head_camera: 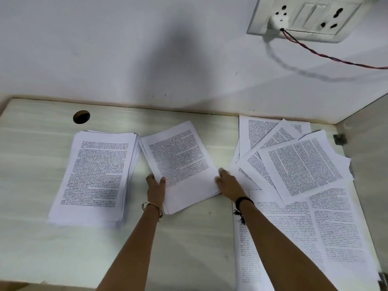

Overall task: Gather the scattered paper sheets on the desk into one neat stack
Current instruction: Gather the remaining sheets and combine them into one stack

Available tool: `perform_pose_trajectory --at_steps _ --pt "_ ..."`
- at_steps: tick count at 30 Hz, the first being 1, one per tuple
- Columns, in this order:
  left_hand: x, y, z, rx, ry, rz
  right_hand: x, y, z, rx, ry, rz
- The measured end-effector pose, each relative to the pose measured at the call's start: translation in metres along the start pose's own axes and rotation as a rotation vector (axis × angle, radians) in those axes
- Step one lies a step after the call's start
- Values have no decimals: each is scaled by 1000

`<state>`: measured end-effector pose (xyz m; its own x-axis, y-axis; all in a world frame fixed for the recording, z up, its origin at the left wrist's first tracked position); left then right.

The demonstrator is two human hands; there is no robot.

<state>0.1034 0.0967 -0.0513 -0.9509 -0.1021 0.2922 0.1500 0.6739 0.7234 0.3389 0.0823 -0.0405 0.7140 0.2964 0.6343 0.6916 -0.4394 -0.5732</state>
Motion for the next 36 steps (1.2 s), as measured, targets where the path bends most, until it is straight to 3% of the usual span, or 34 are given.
perform_pose_trajectory --at_steps 2,4,9,13,17,20,23,28,32,36 --pt "-4 4 -4 2 23 64 -10 -7 -1 69 -98 -145" --pt "0 6 -4 -30 1 113 -12 -9 -3 59 -109 -118" --pt "26 8 -4 -184 -122 131 -12 -7 0 17 72 209" --pt "49 7 -8 -250 -169 164 -23 -32 2 19 -13 446" --pt "80 11 -17 -241 112 137 -48 -68 -1 30 -44 604" --pt "115 16 -18 -313 312 186 -68 -102 -4 37 -87 624" --pt "155 17 -7 -269 456 273 -94 -137 -5 50 -142 558" --pt "208 1 16 -191 606 364 -139 -185 -7 52 -194 523" --pt "232 -7 27 -253 676 372 -162 -206 -1 62 -216 488" --pt "247 -19 50 -189 585 297 -180 -211 6 80 -193 277"
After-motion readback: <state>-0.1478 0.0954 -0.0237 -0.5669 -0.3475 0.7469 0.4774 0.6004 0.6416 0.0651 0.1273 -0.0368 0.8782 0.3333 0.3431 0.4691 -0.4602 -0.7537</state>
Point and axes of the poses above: each hand's wrist, its own z-axis towards the middle knuckle, its own x-axis out of the back of the hand, y = z × x, the point moved 1 cm from there along z, towards the middle knuckle
